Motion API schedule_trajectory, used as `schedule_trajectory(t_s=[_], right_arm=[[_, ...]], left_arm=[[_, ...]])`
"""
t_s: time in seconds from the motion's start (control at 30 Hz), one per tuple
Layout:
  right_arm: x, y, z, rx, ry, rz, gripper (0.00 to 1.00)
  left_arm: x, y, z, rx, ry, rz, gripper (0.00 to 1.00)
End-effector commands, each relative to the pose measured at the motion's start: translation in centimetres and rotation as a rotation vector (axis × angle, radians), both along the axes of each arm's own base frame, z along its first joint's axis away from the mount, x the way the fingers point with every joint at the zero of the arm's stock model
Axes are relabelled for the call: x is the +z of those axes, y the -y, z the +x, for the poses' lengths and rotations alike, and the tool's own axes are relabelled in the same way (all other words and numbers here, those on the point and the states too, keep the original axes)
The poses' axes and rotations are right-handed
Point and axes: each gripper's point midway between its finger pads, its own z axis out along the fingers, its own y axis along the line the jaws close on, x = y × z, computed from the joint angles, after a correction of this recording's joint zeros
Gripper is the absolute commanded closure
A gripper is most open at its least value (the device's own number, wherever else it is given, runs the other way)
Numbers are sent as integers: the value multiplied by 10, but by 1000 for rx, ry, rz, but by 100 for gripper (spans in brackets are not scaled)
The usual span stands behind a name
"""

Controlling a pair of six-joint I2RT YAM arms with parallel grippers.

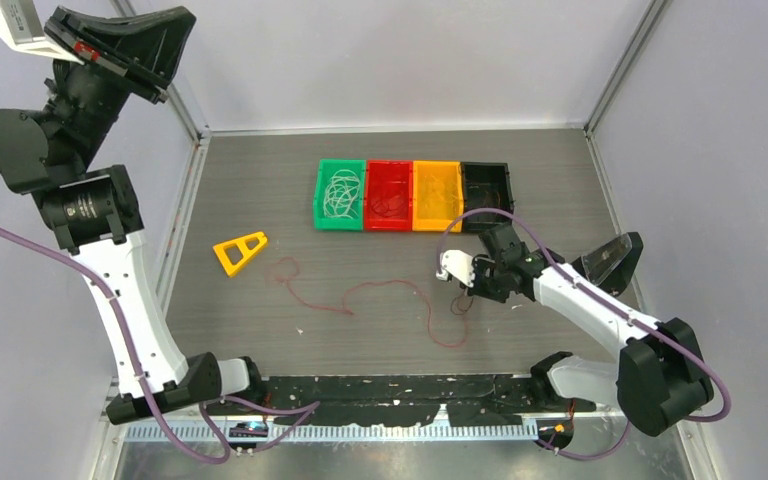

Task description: Untangle the cables

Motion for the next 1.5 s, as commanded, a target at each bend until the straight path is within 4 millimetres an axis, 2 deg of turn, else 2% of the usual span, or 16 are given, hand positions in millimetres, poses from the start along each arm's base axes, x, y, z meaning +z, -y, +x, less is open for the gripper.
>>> schedule_trajectory(t_s=[0.0, 0.13, 0.17, 0.2, 0.27, 0.33, 0.47, 0.53, 0.7, 0.83, 1.03, 1.17, 1.2, 1.23, 1.33, 1.47], right_arm=[[5, 3, 1, 68, -8, -33, 94], [23, -16, 4, 80, -33, 58, 94], [32, -25, 6, 85, -31, 98, 94], [37, -27, 6, 84, -37, 113, 94], [50, -37, 8, 85, -35, 165, 94], [62, -43, 9, 85, -24, 205, 94], [88, -56, 5, 78, -23, 295, 94], [104, -66, -2, 82, -52, 369, 94], [135, -82, -11, 46, -103, 494, 94], [136, -86, -16, 25, -143, 516, 94], [139, -87, -21, 1, -165, 533, 94], [147, -91, -24, -13, -175, 565, 94], [149, -91, -24, -18, -173, 570, 94], [150, -90, -25, -21, -171, 569, 94], [151, -81, -22, -39, -135, 535, 94], [127, -51, -3, -140, -94, 440, 94]], left_arm=[[7, 5, -16, -17, 38, 0, 100], [-35, 32, -20, -164, -28, 117, 100], [-58, 48, -26, -246, -38, 207, 100], [-88, 60, -27, -314, -89, 260, 91], [-157, 73, -22, -364, -199, 343, 61], [-229, 85, -24, -382, -282, 434, 41], [-355, 113, -51, -479, -284, 702, 18], [-394, 129, -67, -528, -211, 785, 8], [-467, 162, -91, -599, 70, 942, 7], [-499, 195, -106, -708, 236, 1064, 11], [-537, 241, -104, -771, 323, 1206, 11], [-579, 265, -108, -803, 378, 1381, 17], [-590, 268, -110, -804, 384, 1441, 22], [-597, 267, -105, -784, 372, 1499, 38], [-600, 248, -104, -795, 262, 1576, 99], [-593, 191, -131, -877, 147, 1538, 100]])
